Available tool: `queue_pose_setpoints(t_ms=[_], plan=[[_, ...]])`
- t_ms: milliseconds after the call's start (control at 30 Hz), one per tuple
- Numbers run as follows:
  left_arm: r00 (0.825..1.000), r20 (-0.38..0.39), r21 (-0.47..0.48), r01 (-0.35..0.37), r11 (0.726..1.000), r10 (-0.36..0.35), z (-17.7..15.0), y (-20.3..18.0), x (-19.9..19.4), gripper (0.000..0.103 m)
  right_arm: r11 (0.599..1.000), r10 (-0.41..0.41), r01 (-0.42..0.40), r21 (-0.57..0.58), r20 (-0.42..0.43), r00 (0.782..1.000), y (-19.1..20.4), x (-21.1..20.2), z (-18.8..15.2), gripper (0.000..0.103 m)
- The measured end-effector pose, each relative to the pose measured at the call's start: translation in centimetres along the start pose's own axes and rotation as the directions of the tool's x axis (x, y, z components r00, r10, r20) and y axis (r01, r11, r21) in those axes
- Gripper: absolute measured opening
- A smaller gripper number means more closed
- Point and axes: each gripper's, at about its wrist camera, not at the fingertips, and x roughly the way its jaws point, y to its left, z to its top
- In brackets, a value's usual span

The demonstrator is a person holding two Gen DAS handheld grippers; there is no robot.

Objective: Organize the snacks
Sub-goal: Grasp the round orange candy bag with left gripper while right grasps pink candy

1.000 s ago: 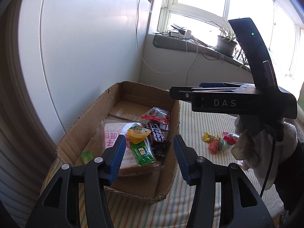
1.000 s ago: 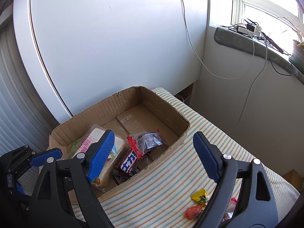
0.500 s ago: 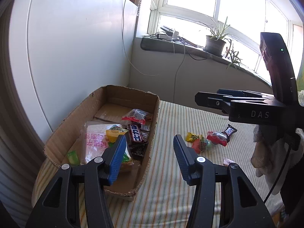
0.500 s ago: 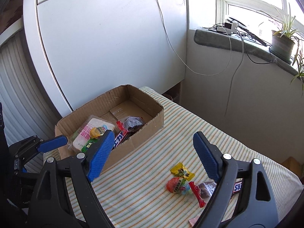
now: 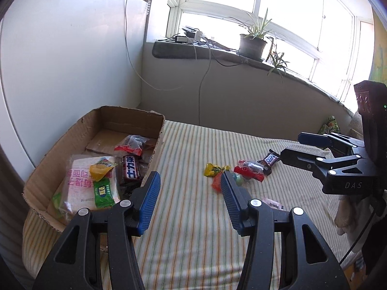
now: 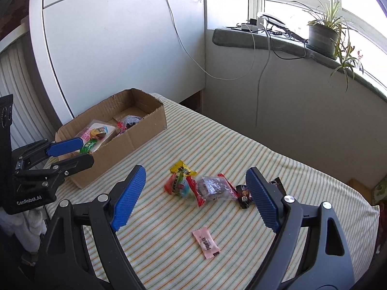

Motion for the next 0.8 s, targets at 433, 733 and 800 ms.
queue_pose_setpoints(t_ms=[433,733,800], plan=[[0.987,-0.115,0.017,0.112,0.994,-0.109,-1.1,-3.5,4.3,0.039,0.998,0.016,-0.007,0.058,-0.150,0.989,-3.3,2.1,-7.5,0.064],[0.976,-0.191,0.038,0.115,0.993,-0.106,-1.2,-4.9,9.1,0.039,0.999,0.031,-0.037,-0.024,-0.213,0.976,-1.8,4.5,-8.5,0.050],[0.972,-0.209,0.039,0.115,0.993,-0.105,-1.2,-5.1,10.2,0.039,0.999,0.030,-0.035,-0.020,-0.221,0.975,-1.9,4.9,-8.5,0.050]])
